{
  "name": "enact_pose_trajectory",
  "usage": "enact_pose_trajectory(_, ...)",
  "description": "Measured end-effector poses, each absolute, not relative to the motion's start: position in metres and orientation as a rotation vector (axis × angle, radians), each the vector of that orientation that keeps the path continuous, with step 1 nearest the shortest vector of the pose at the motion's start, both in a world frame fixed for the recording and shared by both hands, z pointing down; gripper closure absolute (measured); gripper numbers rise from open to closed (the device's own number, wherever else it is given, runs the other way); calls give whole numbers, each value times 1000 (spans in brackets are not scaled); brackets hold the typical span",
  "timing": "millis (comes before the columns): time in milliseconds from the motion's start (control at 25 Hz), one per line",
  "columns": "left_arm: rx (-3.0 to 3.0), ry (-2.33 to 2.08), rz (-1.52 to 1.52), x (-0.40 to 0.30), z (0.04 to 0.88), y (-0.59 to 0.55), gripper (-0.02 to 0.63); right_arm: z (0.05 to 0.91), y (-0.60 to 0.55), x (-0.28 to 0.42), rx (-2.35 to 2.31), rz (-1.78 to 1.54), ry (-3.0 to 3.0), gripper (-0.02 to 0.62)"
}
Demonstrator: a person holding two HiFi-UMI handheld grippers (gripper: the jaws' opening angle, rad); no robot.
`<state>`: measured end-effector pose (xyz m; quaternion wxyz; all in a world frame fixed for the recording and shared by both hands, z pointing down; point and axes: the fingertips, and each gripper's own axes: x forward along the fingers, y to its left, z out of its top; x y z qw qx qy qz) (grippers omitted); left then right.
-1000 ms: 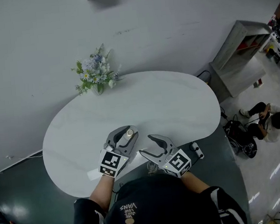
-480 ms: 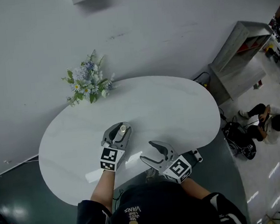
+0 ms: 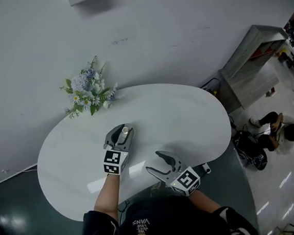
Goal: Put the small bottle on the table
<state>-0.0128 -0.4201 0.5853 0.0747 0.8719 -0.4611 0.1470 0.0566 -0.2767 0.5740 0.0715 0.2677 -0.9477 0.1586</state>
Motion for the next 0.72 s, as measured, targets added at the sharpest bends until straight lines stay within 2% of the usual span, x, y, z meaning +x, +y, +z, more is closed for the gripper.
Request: enact_pose_trajectory(720, 2572, -1420, 446, -16, 603, -472, 446, 583, -291, 71, 840, 511, -2823, 334)
